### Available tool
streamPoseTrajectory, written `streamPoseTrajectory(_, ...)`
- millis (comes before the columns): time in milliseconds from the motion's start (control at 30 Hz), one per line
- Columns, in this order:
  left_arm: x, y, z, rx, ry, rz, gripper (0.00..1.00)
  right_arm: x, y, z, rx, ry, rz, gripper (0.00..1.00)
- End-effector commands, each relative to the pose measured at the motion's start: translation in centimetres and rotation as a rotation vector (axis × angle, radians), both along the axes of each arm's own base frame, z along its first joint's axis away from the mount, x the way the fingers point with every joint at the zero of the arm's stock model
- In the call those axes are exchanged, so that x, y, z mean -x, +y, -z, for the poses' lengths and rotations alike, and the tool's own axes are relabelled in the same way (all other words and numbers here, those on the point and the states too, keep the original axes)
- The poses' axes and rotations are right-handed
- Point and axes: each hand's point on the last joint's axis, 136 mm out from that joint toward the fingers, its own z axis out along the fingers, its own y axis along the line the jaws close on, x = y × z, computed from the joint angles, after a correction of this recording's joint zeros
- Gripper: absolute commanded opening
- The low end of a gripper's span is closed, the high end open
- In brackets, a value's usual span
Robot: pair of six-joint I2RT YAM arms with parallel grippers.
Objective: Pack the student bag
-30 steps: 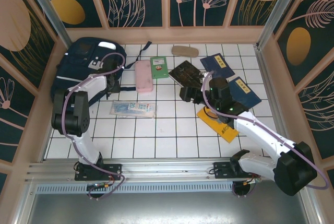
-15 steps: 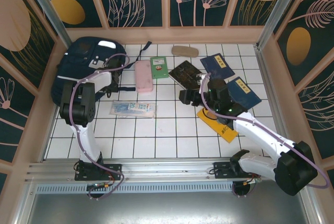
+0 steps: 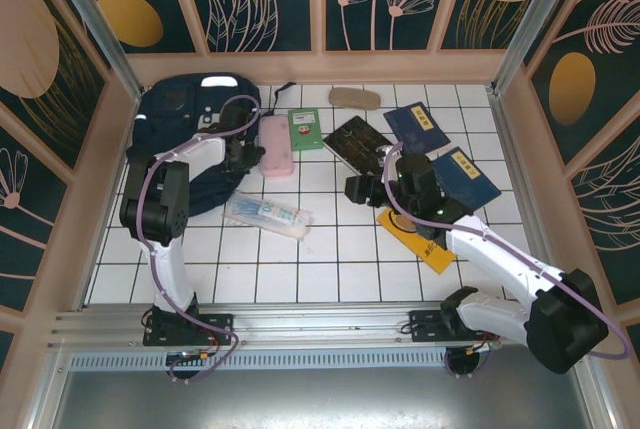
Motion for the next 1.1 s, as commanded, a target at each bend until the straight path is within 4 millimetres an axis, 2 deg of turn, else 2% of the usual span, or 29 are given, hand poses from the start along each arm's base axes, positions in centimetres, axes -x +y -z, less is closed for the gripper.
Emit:
streamPoseTrajectory(0,1.8,-11.0,-0.1,0.453,0.130,0.084,0.00,-0.3,-0.6,1.4,0.023,0.062,0.067,0.69)
streamPoseTrajectory(167,0.1,-17.8,-2.0,0.663,0.124,0.087,0.00,-0.6,-0.5,1.8,0.046,0.082,0.071,0.68)
streamPoseTrajectory(267,-1.6,-19.9,-4.0,0.730,0.081,0.086,0.02,-0.9,-0.8,2.1,0.074,0.090,0.090,0.68)
streamPoseTrajectory(367,-2.5,-20.0,-5.7,0.709,0.044,0.105,0.35,-1.3,-1.2,2.3,0.104,0.093,0.114,0.72)
streamPoseTrajectory(467,-1.8,-18.7,-7.2,0.617,0.013,0.154,0.52,-1.6,-1.4,2.6,0.120,0.101,0.121,0.79)
streamPoseTrajectory(633,0.9,-14.2,-10.1,0.462,-0.054,0.159,0.58,-1.8,-0.2,2.8,0.065,0.147,0.090,0.80)
streamPoseTrajectory(733,2.3,-10.1,-11.3,0.440,-0.087,0.079,0.57,-1.8,1.4,2.6,0.019,0.162,0.038,0.75)
streamPoseTrajectory(833,3.6,-4.8,-13.3,0.424,-0.152,-0.038,0.58,-1.6,3.5,2.6,0.045,0.138,-0.048,0.71)
streamPoseTrajectory(933,5.0,1.1,-13.3,0.395,-0.180,-0.204,0.59,-1.2,6.8,2.4,0.113,0.074,-0.132,0.71)
streamPoseTrajectory(1067,6.8,7.9,-13.0,0.312,-0.206,-0.427,0.60,-1.6,12.2,4.0,0.280,0.014,-0.224,0.71)
